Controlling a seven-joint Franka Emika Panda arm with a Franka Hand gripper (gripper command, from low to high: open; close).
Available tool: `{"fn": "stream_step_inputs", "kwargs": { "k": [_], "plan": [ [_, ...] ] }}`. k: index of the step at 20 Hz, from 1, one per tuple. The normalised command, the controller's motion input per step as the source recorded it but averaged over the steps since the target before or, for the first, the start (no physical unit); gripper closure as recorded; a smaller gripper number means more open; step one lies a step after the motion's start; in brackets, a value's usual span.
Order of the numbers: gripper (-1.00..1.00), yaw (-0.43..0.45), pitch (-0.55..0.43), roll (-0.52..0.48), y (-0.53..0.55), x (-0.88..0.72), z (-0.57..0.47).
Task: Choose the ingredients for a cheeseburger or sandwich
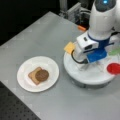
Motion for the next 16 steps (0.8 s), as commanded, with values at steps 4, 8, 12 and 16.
{"fn": "stream_step_inputs", "kwargs": {
  "k": [4,8,12,16],
  "plan": [
    [-1.00,-0.116,0.037,0.041,0.07,0.00,0.16],
    [-1.00,-0.161,0.085,0.013,0.01,0.01,0.25],
    [-1.00,-0.221,0.103,0.018,-0.07,0.06,0.36],
    [-1.00,-0.332,0.170,0.038,-0.07,0.14,0.29]
  ]
}}
